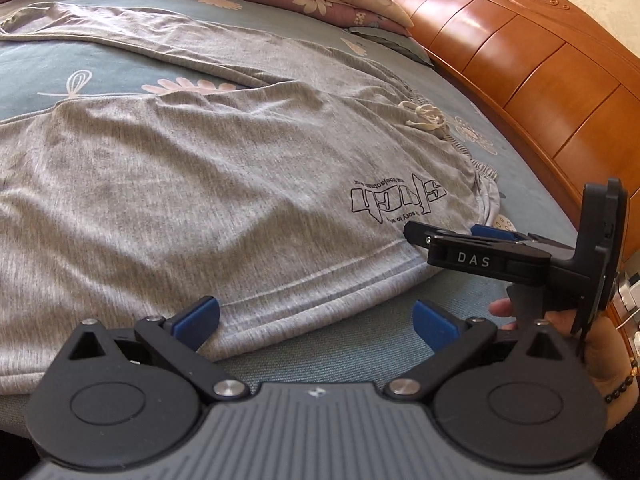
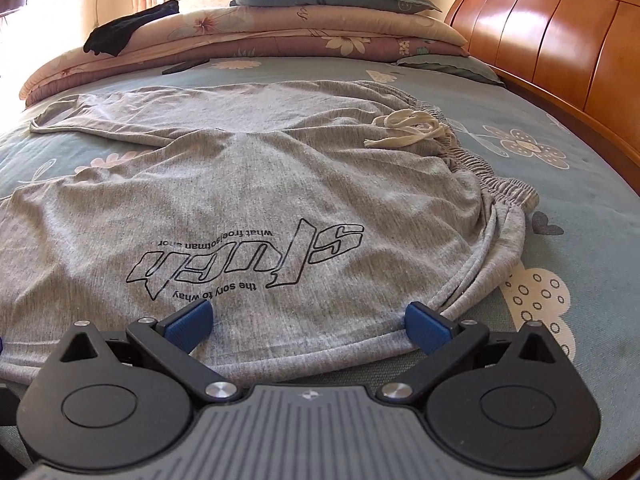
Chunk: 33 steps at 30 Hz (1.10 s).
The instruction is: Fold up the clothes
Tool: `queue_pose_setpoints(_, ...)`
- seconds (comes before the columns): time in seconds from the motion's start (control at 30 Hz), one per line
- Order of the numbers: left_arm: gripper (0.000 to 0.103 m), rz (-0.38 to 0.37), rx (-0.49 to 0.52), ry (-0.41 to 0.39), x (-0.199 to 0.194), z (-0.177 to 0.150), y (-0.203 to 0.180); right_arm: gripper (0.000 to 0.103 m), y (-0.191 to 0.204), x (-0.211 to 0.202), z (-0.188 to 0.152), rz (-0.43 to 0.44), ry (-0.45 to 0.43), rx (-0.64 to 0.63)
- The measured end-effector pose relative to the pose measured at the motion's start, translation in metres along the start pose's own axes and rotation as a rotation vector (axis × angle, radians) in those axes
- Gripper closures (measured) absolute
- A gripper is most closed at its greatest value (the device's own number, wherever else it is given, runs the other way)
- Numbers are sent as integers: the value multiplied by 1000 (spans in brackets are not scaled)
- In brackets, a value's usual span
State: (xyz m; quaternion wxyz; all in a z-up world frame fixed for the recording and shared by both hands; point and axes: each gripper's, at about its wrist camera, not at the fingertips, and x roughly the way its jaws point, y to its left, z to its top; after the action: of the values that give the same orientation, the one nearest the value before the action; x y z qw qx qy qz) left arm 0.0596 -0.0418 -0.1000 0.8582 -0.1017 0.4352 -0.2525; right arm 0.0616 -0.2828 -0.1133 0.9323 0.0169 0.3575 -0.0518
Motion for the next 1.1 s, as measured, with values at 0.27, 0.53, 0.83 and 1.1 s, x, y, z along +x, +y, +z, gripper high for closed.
queue_pose_setpoints(0.27,1,-49,-54,-16,-2,0,10,0,2,0,-3,-12,-15,22)
queue_pose_setpoints(0.53,1,-13,-92,24,-17,20,23,0,-6,-9,12,32,41,19)
queue_pose_setpoints(0.83,1,132,-117,-108,-44,44,52,0,-26,-58,18,36,-35,33)
queue_pose_setpoints(1.1,1,141,-87,-181,-29,65,43,0,-27,-46,30,167,-69,100)
